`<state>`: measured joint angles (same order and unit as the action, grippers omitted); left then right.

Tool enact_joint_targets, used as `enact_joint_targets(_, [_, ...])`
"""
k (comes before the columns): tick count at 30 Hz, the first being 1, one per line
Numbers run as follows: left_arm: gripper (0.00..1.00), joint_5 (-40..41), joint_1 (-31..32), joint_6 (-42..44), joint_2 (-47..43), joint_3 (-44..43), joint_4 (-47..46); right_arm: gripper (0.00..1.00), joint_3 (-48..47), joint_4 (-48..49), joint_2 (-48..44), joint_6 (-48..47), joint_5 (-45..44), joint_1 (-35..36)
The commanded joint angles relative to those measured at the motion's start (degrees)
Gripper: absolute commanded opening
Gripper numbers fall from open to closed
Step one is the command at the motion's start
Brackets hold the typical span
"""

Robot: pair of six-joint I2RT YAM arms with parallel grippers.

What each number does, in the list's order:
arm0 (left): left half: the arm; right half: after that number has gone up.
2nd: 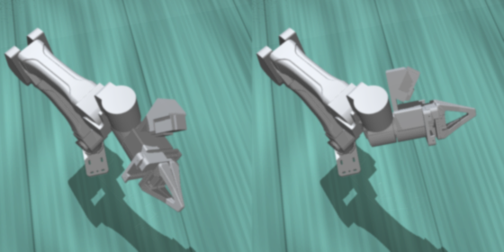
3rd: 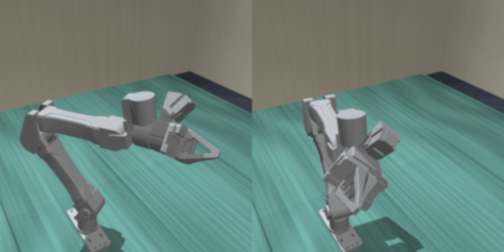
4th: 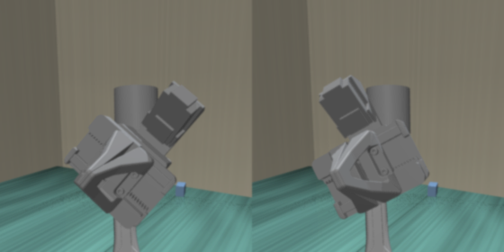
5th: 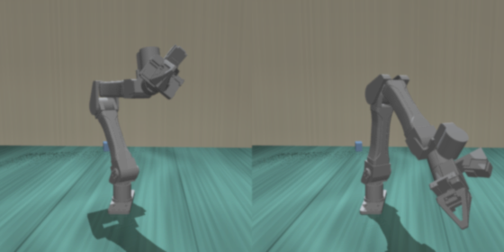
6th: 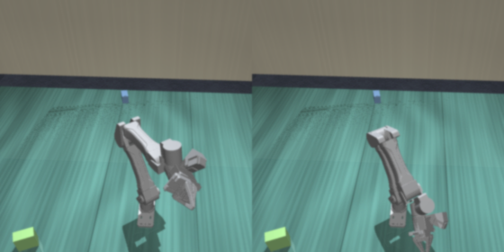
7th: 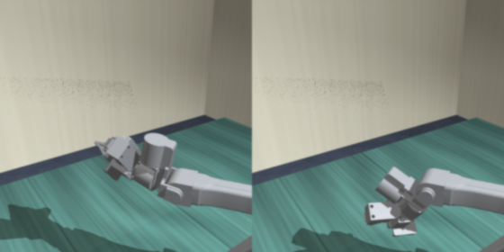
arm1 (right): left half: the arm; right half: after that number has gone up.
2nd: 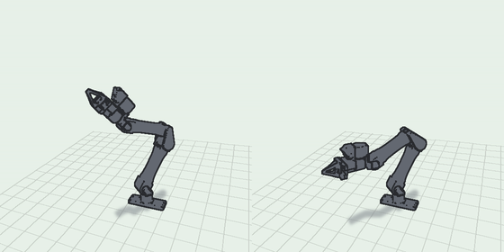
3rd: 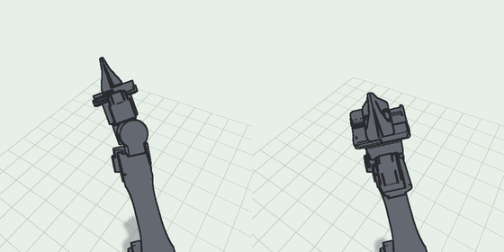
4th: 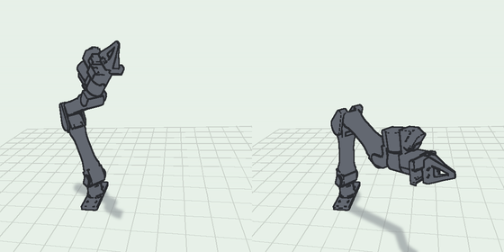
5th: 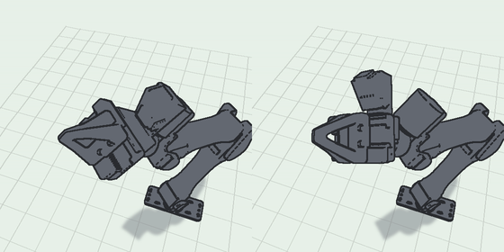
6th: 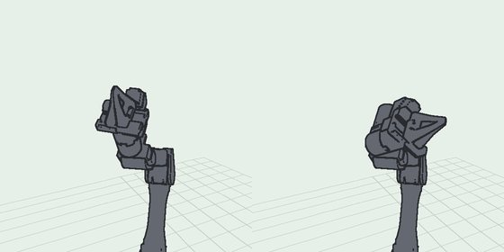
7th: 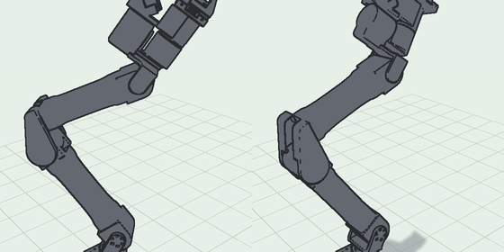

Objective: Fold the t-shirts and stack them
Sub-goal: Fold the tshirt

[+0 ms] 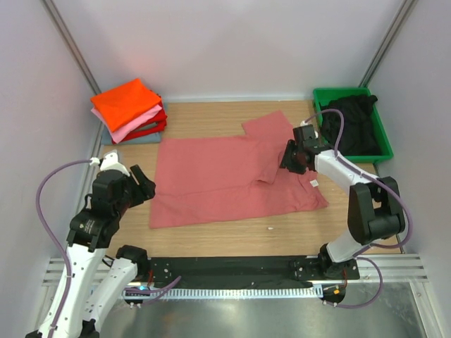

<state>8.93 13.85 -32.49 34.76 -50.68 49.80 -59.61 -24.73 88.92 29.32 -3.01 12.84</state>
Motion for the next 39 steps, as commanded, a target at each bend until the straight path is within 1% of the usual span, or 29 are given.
enact_joint_targets(1, [0.63,-1.11,-0.22,1.03,-0.92,0.14,-2.60,0.45,3.27,4.33,1.86,3.28,6.42,1.13])
enact_joint_targets(4, [0.62,-1.19,-0.22,1.11,-1.10,0.23,-2.69,0.41,4.15,6.44,3.71,4.34,8.10,2.19])
enact_joint_targets(11, [0.62,-0.84,-0.22,1.03,-1.63,0.23,-2.60,0.32,3.81,7.24,5.99,5.48,7.23,3.51])
enact_joint_targets(18, [0.62,-0.67,-0.22,1.03,-2.16,0.23,-2.60,0.31,1.79,7.42,9.59,6.27,6.87,4.73])
enact_joint_targets(23, [0.62,-0.76,-0.22,1.03,-2.16,0.23,-2.69,0.31,-0.50,7.24,10.48,7.33,7.05,5.70])
enact_joint_targets(28, [0.62,-0.93,-0.22,1.03,-2.24,0.31,-2.60,0.31,-6.82,5.14,11.97,8.64,6.87,7.63])
enact_joint_targets(31, [0.62,-0.84,-0.22,1.03,-2.33,0.31,-2.69,0.31,-11.83,4.78,14.69,9.61,7.66,8.69])
enact_joint_targets(34, [0.62,-0.67,-0.22,1.03,-2.24,0.31,-2.69,0.32,-18.15,6.00,19.17,10.32,10.12,10.27])
enact_joint_targets(35, [0.62,-0.67,-0.22,1.03,-1.98,0.31,-2.60,0.32,-19.65,6.71,20.40,10.32,12.73,10.54])
enact_joint_targets(36, [0.62,-0.67,-0.22,1.03,-1.98,0.31,-2.78,0.35,-22.88,7.06,23.11,10.23,14.07,10.71])
enact_joint_targets(38, [0.62,-0.49,-0.22,1.03,-1.72,0.31,-2.60,0.37,-26.06,6.02,24.71,9.36,15.75,10.71])
enact_joint_targets(39, [0.61,-0.49,-0.22,0.94,-1.72,0.31,-2.60,0.40,-27.82,4.88,24.63,8.74,15.05,10.71])
